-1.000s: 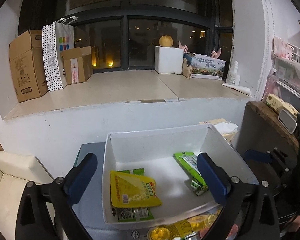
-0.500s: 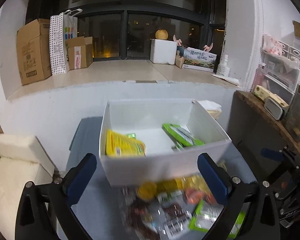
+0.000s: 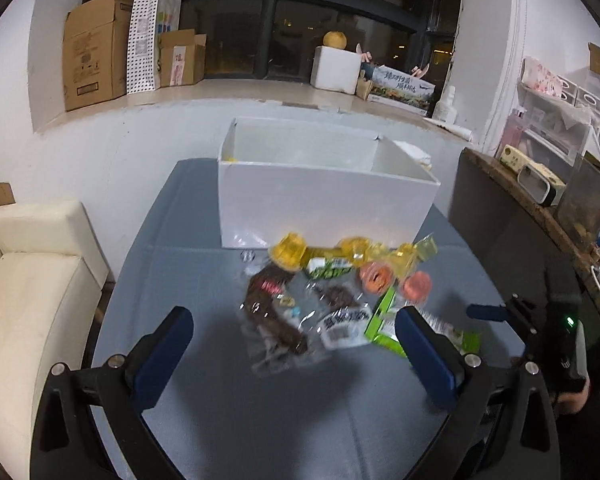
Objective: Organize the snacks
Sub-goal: 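Grasp the clear bag of dried meat with the left tool while the right tool holds the green packet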
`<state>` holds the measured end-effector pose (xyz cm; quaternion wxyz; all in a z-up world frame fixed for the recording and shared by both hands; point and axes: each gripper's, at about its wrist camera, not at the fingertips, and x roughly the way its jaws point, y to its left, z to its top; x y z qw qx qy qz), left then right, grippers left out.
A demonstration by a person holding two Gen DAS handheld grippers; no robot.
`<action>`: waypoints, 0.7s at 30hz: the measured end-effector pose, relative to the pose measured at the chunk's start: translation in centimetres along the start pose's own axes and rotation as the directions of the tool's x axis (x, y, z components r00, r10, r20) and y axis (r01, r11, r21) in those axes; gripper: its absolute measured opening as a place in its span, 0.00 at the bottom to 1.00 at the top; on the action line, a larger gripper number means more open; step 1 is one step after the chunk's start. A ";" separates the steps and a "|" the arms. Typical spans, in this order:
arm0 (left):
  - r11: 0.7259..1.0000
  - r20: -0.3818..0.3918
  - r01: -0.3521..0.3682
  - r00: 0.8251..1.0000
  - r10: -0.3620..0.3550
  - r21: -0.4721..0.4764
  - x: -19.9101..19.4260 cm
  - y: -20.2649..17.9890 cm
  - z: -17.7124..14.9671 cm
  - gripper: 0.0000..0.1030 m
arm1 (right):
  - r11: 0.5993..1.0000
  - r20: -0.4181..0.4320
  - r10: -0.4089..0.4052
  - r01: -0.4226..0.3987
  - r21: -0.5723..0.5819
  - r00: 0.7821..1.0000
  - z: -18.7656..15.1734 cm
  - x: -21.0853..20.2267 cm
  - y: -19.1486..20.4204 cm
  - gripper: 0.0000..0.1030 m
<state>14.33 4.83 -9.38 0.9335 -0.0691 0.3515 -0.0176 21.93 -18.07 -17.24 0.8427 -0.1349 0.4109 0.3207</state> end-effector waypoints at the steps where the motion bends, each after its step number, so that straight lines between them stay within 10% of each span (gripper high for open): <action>1: 1.000 -0.005 -0.007 1.000 0.007 -0.002 0.0 0.2 -0.3 1.00 | 1.000 -0.008 -0.007 0.007 -0.003 1.000 0.0 0.4 -0.1 1.00; 14: 0.999 -0.069 -0.018 0.997 0.015 -0.042 1.5 1.7 -1.6 1.00 | 0.999 -0.043 -0.047 0.047 -0.005 0.998 0.0 3.4 -0.4 0.99; 17: 0.999 -0.079 -0.009 0.997 0.006 -0.033 2.0 1.4 -1.7 1.00 | 0.999 -0.006 -0.042 0.042 -0.011 0.999 -0.4 2.3 -0.1 0.71; 21: 0.999 -0.092 -0.011 0.996 0.007 -0.043 2.7 1.4 -1.8 1.00 | 1.000 -0.020 -0.025 0.025 0.006 0.999 -0.8 1.6 -0.1 0.69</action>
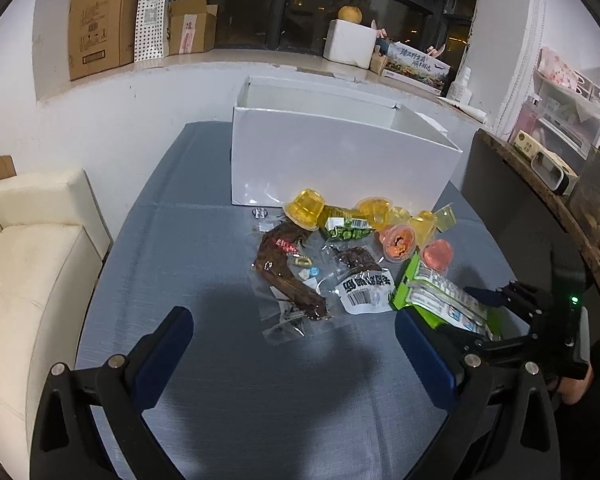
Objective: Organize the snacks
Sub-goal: 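Grasp the clear bag of dried meat with the left tool while the right tool holds the green packet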
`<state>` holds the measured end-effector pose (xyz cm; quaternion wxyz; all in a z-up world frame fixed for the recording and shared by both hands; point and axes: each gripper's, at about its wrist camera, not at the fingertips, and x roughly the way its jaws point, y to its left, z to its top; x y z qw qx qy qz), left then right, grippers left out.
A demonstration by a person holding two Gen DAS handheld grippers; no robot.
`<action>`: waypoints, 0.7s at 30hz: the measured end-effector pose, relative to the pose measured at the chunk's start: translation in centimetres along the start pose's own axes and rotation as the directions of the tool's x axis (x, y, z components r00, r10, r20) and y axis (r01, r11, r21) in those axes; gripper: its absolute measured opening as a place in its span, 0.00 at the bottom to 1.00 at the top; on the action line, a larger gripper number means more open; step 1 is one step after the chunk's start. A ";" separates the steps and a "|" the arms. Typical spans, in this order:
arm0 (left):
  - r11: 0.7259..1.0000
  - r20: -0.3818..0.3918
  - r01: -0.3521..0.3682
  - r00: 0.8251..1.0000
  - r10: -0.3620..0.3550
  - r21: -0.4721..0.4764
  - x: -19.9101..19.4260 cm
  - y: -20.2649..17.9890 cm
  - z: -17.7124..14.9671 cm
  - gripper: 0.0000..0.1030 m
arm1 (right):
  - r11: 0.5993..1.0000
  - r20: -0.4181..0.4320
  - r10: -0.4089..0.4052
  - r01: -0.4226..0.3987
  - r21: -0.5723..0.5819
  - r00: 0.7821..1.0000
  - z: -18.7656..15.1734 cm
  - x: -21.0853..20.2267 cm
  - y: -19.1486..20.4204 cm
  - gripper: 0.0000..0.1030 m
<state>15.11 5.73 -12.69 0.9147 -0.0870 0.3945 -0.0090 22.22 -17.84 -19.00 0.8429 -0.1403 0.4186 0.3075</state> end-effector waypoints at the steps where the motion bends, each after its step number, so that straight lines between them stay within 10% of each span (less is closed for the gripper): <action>1: 1.000 -0.003 0.003 1.000 -0.003 -0.002 0.2 0.0 0.0 1.00 | 1.000 0.003 0.010 -0.010 0.012 1.000 -0.2 -0.2 -0.1 0.68; 21: 0.989 -0.149 -0.146 0.979 0.140 -0.029 11.8 -0.4 3.3 1.00 | 0.977 0.200 -0.056 0.012 0.213 0.978 -0.3 -9.6 0.0 0.67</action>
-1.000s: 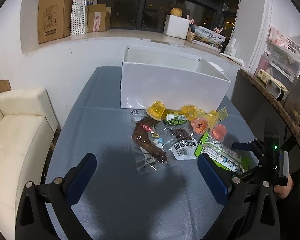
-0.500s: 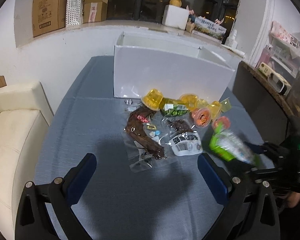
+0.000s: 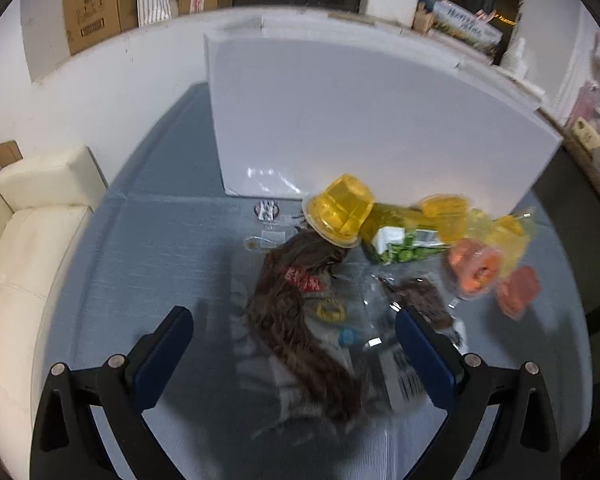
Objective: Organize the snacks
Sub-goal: 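Grasp the clear bag of dried meat with the left tool while the right tool holds the green packet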
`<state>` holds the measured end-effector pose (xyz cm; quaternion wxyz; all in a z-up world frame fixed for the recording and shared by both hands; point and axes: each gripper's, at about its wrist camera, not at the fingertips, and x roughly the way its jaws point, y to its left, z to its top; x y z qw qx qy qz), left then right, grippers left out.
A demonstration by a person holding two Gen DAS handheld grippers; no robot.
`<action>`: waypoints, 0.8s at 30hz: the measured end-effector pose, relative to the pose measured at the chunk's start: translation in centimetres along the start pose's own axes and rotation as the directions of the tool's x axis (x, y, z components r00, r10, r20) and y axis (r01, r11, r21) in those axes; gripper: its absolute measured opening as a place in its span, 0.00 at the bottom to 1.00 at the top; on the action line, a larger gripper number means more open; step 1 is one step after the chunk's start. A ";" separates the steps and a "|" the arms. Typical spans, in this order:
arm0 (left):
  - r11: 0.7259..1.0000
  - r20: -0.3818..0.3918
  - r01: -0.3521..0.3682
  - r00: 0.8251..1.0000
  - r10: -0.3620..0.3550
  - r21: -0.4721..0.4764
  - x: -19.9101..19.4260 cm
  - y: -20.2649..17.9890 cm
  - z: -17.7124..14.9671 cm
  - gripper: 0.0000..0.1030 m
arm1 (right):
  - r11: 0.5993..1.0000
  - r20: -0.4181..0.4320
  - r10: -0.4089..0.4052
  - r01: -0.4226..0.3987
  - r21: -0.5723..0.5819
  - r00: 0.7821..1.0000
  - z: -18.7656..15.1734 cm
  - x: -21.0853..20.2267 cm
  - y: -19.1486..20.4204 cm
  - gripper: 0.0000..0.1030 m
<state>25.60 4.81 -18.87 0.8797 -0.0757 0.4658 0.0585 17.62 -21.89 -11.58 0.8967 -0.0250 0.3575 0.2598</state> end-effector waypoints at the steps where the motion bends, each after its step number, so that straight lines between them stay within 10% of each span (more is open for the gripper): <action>1: 1.000 -0.017 -0.019 1.000 0.019 -0.003 0.7 0.0 0.1 1.00 | 1.000 -0.001 -0.001 0.001 0.003 1.000 0.0 0.1 0.0 0.67; 8: 0.997 0.011 -0.059 0.998 0.058 0.041 1.3 0.2 -0.8 0.99 | 1.000 0.002 0.009 -0.009 0.020 1.000 0.1 0.3 -0.3 0.67; 10: 0.997 0.030 -0.035 0.999 0.033 0.073 0.7 0.1 -1.3 0.78 | 1.000 0.005 0.013 -0.013 0.016 1.000 0.1 0.4 -0.3 0.67; 24: 0.996 0.087 0.073 0.993 -0.077 0.044 -4.3 1.9 -4.0 0.76 | 1.000 0.011 0.025 -0.025 0.010 1.000 0.4 0.8 0.2 0.67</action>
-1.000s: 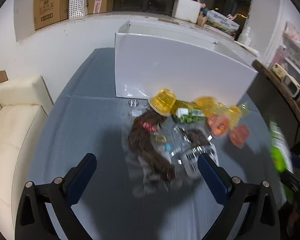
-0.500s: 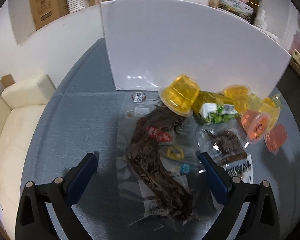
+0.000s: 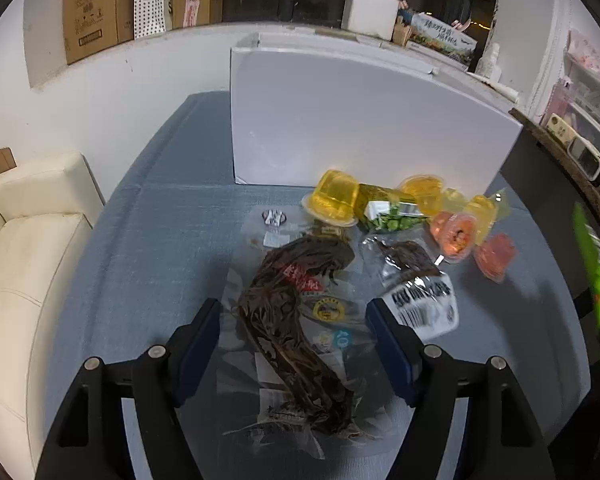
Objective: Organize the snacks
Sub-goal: 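Carry the meat bag and green packet into the white box and release both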
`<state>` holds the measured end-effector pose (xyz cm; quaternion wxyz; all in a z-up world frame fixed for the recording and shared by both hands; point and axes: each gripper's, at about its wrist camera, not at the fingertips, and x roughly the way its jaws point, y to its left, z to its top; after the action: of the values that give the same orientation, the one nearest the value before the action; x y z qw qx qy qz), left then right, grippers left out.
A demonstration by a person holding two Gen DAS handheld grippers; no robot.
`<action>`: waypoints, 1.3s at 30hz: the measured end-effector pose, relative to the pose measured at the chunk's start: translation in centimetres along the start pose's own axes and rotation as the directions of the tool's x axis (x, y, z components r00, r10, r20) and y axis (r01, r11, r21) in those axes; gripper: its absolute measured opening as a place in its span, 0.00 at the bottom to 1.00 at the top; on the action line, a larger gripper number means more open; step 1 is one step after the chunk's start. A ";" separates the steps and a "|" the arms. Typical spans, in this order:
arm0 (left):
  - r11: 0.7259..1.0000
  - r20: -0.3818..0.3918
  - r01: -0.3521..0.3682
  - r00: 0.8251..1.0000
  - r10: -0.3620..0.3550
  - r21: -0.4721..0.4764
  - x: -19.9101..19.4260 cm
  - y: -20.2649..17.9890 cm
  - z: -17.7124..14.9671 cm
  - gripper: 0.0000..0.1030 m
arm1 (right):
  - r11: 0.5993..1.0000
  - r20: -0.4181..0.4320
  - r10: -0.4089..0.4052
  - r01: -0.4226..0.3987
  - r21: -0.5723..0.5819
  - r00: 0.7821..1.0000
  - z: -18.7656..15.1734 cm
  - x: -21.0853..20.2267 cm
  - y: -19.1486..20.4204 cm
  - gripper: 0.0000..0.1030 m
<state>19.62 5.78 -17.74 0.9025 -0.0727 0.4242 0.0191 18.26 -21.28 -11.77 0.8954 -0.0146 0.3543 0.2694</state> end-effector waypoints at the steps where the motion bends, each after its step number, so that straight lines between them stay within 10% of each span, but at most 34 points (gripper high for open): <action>1: 1.000 0.008 0.003 1.000 -0.003 -0.004 -0.3 0.1 0.1 0.76 | 1.000 0.000 0.004 -0.004 -0.003 1.000 0.0 0.1 0.1 0.67; 22: 0.997 0.190 0.051 0.980 -0.061 0.059 -8.0 -1.6 2.8 0.75 | 1.000 0.042 0.016 -0.016 -0.020 0.999 0.0 -0.1 1.5 0.67; 39: 0.991 0.303 0.054 0.949 -0.089 0.121 -7.5 -4.0 17.2 0.75 | 0.999 0.171 -0.017 0.009 0.045 0.985 15.8 3.4 -2.5 0.67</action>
<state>28.38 4.55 -0.68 0.9603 -0.0336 0.2757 -0.0262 31.39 -18.38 -2.53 0.9244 0.0261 0.2816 0.2559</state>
